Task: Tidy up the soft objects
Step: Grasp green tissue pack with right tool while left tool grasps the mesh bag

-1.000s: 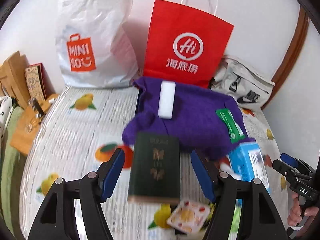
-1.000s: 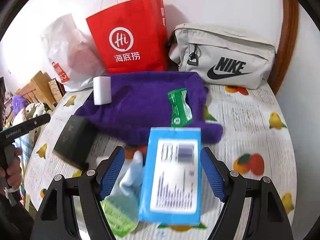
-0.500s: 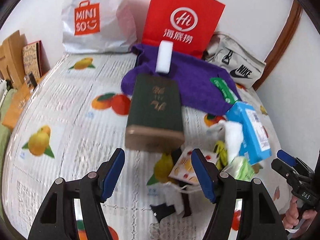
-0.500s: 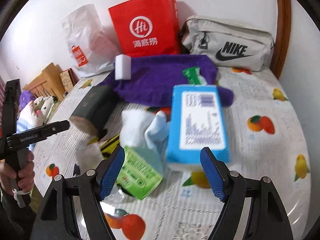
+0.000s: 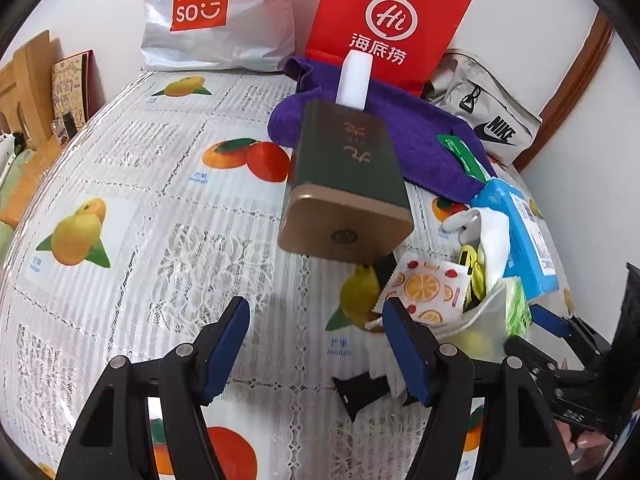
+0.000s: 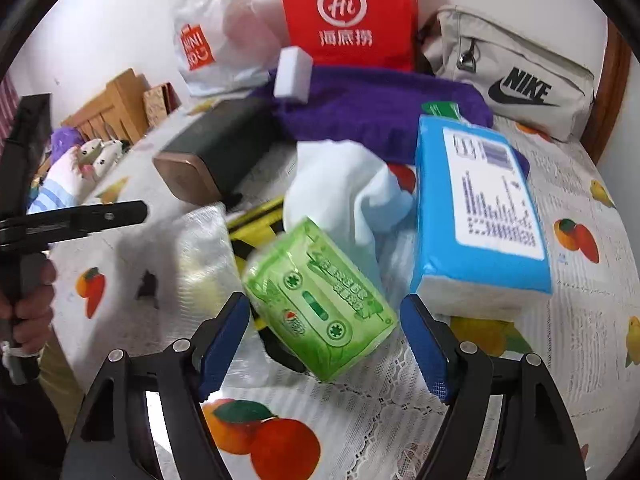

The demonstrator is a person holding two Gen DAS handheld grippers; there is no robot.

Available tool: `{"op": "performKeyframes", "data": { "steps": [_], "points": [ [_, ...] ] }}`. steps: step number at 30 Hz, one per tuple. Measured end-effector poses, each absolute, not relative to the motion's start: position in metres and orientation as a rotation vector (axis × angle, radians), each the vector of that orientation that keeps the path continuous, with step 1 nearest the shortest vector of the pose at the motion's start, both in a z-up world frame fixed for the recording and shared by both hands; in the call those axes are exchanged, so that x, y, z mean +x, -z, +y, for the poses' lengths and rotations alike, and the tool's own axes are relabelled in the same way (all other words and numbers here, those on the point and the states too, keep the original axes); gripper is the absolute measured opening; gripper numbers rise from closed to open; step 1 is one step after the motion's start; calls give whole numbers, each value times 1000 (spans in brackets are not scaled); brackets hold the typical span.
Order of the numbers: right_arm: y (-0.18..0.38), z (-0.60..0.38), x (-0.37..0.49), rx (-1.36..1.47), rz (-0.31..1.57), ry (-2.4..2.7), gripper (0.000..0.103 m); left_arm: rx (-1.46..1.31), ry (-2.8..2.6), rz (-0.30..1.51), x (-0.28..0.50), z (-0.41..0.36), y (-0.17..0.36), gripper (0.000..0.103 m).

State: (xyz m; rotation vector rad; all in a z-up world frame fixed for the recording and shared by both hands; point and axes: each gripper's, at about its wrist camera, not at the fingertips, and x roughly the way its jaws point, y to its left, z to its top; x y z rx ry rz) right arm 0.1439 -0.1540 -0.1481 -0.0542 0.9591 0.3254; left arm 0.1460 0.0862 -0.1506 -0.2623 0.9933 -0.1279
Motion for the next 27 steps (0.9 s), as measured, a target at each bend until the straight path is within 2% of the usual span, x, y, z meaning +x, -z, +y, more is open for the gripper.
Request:
{"op": "performKeyframes", "data": {
  "steps": [3, 5, 10, 24, 27],
  "points": [
    [157, -155, 147, -35, 966, -332, 75, -257, 140, 1000, 145, 85, 153, 67],
    [157, -156, 147, -29, 940, -326, 65, -254, 142, 1005, 146, 84, 155, 67],
    [142, -166, 139, 30, 876, -367, 64, -247, 162, 1011, 144, 79, 157, 67],
    [129, -196, 109, 38, 846, -317, 64, -220, 292, 1014, 126, 41, 150, 69],
    [134, -205, 102, 29, 854, -300, 64, -199, 308, 1024, 122, 23, 152, 73]
  ]
}}
